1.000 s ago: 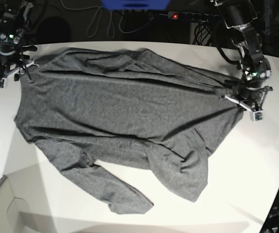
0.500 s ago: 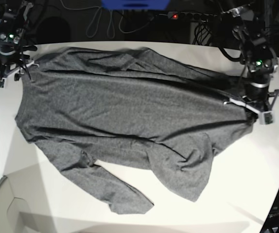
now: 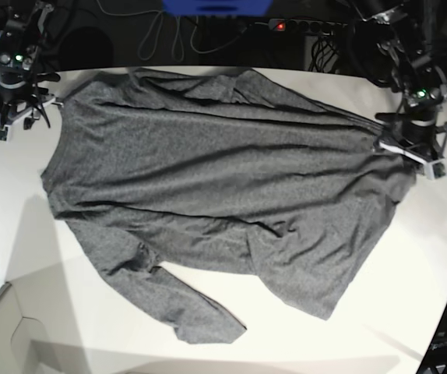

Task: Layout the t-shirt on the table in an organized manner, then fold the t-shirt properly
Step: 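Grasp the shoulder corners with both grippers and pull them apart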

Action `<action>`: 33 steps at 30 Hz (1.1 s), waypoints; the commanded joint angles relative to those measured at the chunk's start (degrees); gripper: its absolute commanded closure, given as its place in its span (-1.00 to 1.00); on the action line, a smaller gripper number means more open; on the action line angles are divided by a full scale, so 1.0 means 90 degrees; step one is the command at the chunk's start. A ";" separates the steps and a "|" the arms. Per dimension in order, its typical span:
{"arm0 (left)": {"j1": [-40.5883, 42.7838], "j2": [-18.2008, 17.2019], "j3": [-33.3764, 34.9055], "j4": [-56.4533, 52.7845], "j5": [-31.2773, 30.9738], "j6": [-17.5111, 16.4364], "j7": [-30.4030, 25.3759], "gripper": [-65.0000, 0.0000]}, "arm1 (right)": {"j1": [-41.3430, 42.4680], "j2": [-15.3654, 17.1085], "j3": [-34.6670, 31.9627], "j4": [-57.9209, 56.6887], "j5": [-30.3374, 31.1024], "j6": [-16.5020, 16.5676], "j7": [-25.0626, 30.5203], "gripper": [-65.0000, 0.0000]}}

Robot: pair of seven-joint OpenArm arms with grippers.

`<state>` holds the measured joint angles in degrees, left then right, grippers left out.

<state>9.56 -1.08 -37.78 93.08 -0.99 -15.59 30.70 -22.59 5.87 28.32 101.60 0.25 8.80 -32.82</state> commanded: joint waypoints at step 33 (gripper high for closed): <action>-0.0305 -0.0422 -0.0037 -0.0696 -0.0021 0.0028 -0.0163 0.26 | -0.0484 -0.0403 -0.1403 -0.0188 -0.0033 -0.0054 0.0203 -0.15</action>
<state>7.57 -4.45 -38.17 85.60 -0.73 -15.20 30.30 -26.61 1.96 15.46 99.74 0.51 8.78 -29.45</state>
